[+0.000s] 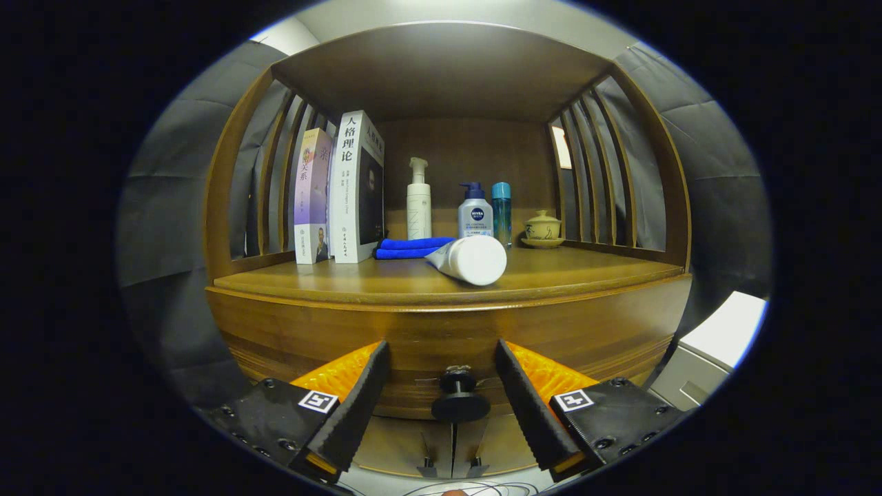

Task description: Pull open the drawer, take out the items inside it, and place them on the countertop above the cabinet.

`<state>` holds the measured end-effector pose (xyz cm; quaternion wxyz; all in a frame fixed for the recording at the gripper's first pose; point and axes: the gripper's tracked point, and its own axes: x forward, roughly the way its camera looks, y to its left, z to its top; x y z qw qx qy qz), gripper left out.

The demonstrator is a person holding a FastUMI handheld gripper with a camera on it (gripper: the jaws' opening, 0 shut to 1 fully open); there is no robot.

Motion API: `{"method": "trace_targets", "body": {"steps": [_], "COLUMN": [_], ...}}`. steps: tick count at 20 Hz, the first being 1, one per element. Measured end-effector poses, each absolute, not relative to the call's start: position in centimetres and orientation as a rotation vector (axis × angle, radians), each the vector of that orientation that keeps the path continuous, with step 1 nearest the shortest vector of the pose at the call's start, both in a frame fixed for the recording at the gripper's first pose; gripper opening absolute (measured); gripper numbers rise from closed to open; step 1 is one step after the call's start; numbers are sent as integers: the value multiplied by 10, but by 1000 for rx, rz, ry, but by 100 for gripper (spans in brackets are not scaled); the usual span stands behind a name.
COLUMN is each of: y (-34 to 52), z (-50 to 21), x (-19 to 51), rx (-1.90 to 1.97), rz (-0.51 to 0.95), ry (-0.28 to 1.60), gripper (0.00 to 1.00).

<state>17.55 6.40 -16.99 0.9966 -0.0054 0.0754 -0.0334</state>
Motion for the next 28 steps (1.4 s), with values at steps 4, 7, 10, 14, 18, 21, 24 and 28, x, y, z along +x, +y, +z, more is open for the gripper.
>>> {"method": "trace_targets", "body": {"steps": [4,7,10,14,18,21,24,28], "y": [61,61,58,55,54,50,50,53], "z": [-161,-137,-106,-72,-55,-50,-46,-39], "x": [158,132,99,59,29,12,0,-7], "rx": [17,3,-13,-23,-15,-31,-38,-22], "rz": [-64,-32,-6,22,38,38,45,58], "ry": [142,100,49,10,7,1,-1,-9], "gripper": [98,98,98,98,98,98,98,98]}}
